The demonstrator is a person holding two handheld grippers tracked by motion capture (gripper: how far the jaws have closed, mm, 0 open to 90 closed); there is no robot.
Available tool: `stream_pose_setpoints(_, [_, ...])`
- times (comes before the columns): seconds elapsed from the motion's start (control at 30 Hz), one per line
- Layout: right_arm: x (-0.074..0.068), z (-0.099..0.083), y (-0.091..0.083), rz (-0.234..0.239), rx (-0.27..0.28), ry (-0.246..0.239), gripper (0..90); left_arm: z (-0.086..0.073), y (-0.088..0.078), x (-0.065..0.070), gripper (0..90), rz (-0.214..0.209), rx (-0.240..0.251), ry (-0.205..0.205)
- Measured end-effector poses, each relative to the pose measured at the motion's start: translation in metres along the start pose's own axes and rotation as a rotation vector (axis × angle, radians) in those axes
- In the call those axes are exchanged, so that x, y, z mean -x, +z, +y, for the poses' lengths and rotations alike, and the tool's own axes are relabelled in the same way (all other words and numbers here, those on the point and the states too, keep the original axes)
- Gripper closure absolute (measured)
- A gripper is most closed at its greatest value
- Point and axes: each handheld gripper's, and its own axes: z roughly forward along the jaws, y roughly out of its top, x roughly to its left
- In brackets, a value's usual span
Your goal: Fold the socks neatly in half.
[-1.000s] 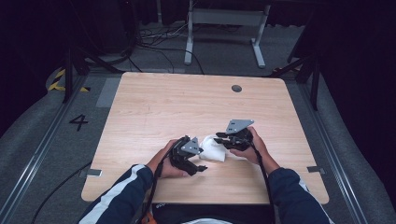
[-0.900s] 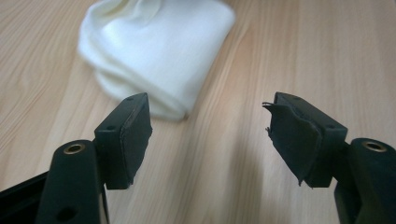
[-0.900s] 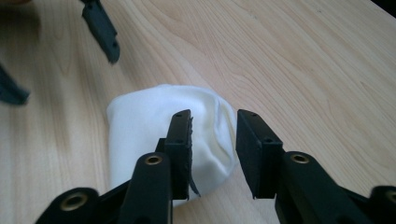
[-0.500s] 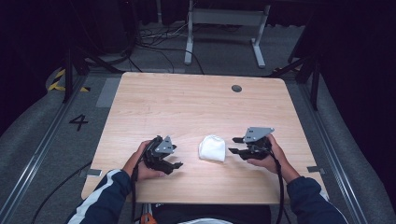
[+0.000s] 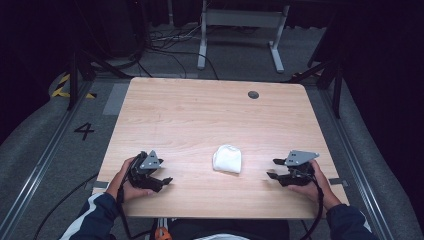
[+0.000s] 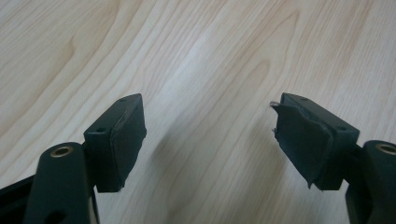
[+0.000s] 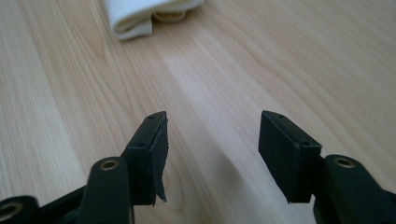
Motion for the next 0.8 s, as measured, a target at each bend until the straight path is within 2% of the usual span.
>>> stream_pose_setpoints(0.1, [0.002,-0.018,-0.008,0.004,-0.008,0.046,40.9,-0.014,-0.010,-0.002,23.8,0.011,0.019,-0.055])
stream_pose_setpoints(0.13, [0.003,-0.025,-0.011,0.002,0.001,0.070,38.5,-0.018,-0.012,-0.003,23.5,0.014,0.016,-0.063])
stream_pose_setpoints(0.17, [0.003,-0.025,-0.011,0.002,0.001,0.070,38.5,-0.018,-0.012,-0.003,23.3,0.014,0.016,-0.063])
stream_pose_setpoints(0.2, [0.006,-0.036,-0.015,-0.003,-0.006,0.101,36.4,-0.027,-0.013,-0.004,23.1,0.027,0.001,-0.068])
stream_pose_setpoints(0.23, [0.006,-0.036,-0.015,-0.003,-0.006,0.101,36.4,-0.027,-0.013,-0.004,21.3,0.027,0.001,-0.068])
stream_pose_setpoints(0.3, [0.008,-0.043,-0.018,0.002,0.015,0.131,32.7,-0.036,-0.015,-0.008,20.1,0.019,0.034,-0.118])
stream_pose_setpoints(0.37, [0.010,-0.048,-0.019,-0.035,0.029,0.148,28.0,-0.038,-0.016,-0.009,17.9,0.030,0.030,-0.142])
stream_pose_setpoints(0.43, [0.015,-0.050,-0.019,-0.018,0.022,0.183,26.3,-0.038,-0.016,-0.008,17.5,0.031,0.032,-0.141])
stream_pose_setpoints(0.5, [0.016,-0.050,-0.019,-0.025,0.020,0.192,25.7,-0.038,-0.017,-0.008,17.5,0.031,0.031,-0.142])
stream_pose_setpoints(0.8, [0.016,-0.049,-0.017,-0.032,0.018,0.197,23.8,-0.038,-0.016,-0.008,17.0,0.025,0.030,-0.143])
